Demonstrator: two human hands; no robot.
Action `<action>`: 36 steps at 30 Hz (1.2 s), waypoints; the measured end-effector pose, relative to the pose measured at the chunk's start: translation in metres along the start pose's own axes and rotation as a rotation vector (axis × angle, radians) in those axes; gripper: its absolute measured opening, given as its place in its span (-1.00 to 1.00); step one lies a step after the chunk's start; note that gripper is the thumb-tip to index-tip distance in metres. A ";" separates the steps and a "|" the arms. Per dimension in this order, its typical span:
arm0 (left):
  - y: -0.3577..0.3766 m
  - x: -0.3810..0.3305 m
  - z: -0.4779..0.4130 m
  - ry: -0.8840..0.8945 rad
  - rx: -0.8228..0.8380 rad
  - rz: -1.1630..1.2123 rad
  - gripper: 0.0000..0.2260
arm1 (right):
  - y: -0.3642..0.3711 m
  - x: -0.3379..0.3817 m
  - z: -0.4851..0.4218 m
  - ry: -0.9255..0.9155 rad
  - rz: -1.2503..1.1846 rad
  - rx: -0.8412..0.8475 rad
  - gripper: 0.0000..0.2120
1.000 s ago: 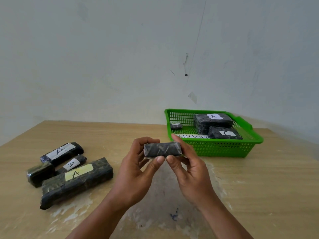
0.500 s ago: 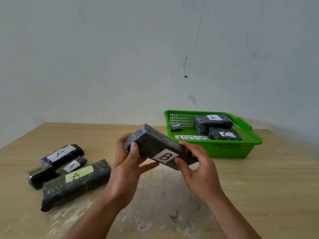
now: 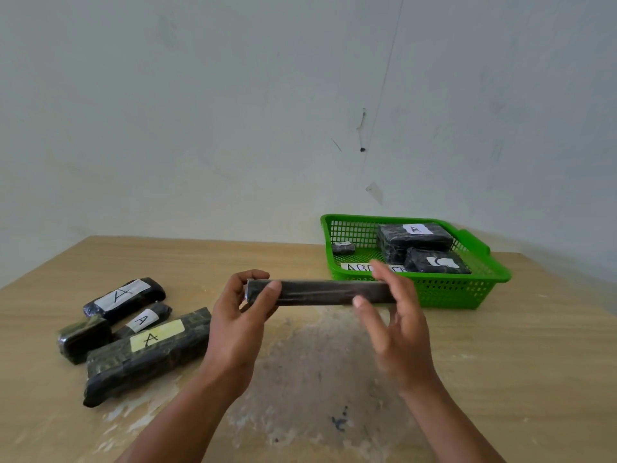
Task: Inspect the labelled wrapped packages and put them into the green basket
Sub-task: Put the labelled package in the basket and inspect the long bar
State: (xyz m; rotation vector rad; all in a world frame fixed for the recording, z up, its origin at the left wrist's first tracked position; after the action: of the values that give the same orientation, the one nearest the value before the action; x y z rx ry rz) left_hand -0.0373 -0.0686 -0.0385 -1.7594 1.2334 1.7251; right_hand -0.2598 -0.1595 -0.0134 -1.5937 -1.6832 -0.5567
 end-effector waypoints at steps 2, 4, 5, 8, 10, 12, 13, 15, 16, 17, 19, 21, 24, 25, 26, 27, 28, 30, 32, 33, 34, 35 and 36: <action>0.000 -0.001 -0.001 -0.008 0.013 0.051 -0.91 | -0.005 -0.012 -0.002 0.143 -0.221 -0.028 -0.33; 0.002 -0.002 -0.001 -0.005 0.025 0.079 -0.85 | -0.003 -0.019 -0.003 0.239 -0.359 -0.007 -0.35; 0.002 -0.002 -0.001 -0.005 0.033 0.084 -0.80 | -0.001 -0.022 -0.002 0.274 -0.395 0.003 -0.38; 0.002 0.001 -0.002 -0.013 0.056 0.120 -0.71 | 0.000 -0.030 0.000 0.328 -0.481 -0.010 -0.46; 0.001 0.003 -0.004 -0.021 0.073 0.163 -0.70 | 0.001 -0.026 -0.001 0.318 -0.524 0.008 -0.46; 0.000 0.004 -0.007 -0.027 0.088 0.190 -0.72 | 0.003 -0.022 -0.002 0.303 -0.547 0.032 -0.51; 0.001 0.005 -0.008 -0.031 0.098 0.202 -0.74 | 0.002 -0.022 -0.002 0.307 -0.541 0.037 -0.56; 0.000 0.006 -0.010 -0.034 0.121 0.222 -0.76 | 0.001 -0.027 -0.001 0.311 -0.526 0.042 -0.60; -0.001 0.006 -0.011 -0.034 0.125 0.233 -0.78 | 0.000 -0.031 -0.002 0.303 -0.514 0.046 -0.59; -0.003 0.007 -0.011 -0.032 0.121 0.246 -0.81 | -0.001 -0.033 -0.002 0.283 -0.493 0.053 -0.58; -0.005 0.007 -0.012 -0.016 0.109 0.256 -0.80 | -0.001 -0.034 -0.002 0.224 -0.456 0.063 -0.55; -0.005 0.005 -0.011 0.002 0.105 0.245 -0.77 | -0.001 -0.034 -0.003 0.207 -0.475 0.056 -0.56; -0.006 0.002 -0.011 0.018 0.121 0.235 -0.69 | -0.003 -0.036 -0.003 0.190 -0.477 0.040 -0.60; -0.006 0.001 -0.012 0.023 0.130 0.225 -0.60 | -0.004 -0.036 -0.003 0.184 -0.470 0.034 -0.60; -0.006 0.001 -0.012 0.034 0.134 0.209 -0.50 | -0.005 -0.035 -0.003 0.185 -0.468 0.027 -0.60; -0.007 0.000 -0.013 0.047 0.131 0.185 -0.44 | -0.006 -0.034 -0.004 0.190 -0.464 0.020 -0.61; -0.007 -0.002 -0.013 0.058 0.126 0.164 -0.42 | -0.005 -0.032 -0.004 0.199 -0.457 0.018 -0.63; -0.004 -0.005 -0.010 0.074 0.147 0.120 -0.40 | -0.005 -0.028 -0.004 0.209 -0.413 0.011 -0.67; 0.001 -0.005 -0.006 0.071 0.205 0.077 -0.45 | -0.005 -0.025 -0.005 0.221 -0.331 0.000 -0.64; 0.005 -0.005 -0.004 0.069 0.240 0.067 -0.49 | -0.005 -0.025 -0.005 0.231 -0.304 -0.002 -0.62; 0.008 -0.006 -0.001 0.068 0.264 0.056 -0.52 | -0.006 -0.026 -0.005 0.248 -0.290 -0.008 -0.59; 0.010 -0.006 0.001 0.067 0.269 0.032 -0.54 | -0.007 -0.027 -0.004 0.272 -0.279 -0.017 -0.57; 0.011 -0.005 0.002 0.067 0.258 -0.001 -0.56 | -0.009 -0.027 -0.004 0.294 -0.262 -0.024 -0.56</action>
State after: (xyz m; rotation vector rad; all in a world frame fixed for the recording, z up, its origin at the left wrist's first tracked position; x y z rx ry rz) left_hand -0.0460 -0.0711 -0.0306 -1.6746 1.4120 1.4421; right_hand -0.2690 -0.1815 -0.0294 -1.2429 -1.6712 -0.8998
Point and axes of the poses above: each hand's wrist, its own z-axis away from the middle knuckle, its own y-axis out of the palm, x = y × z, the point moved 9 cm from there along -z, towards the middle knuckle, and after that the axes turned 1 degree about -y, right-handed, at the moved point
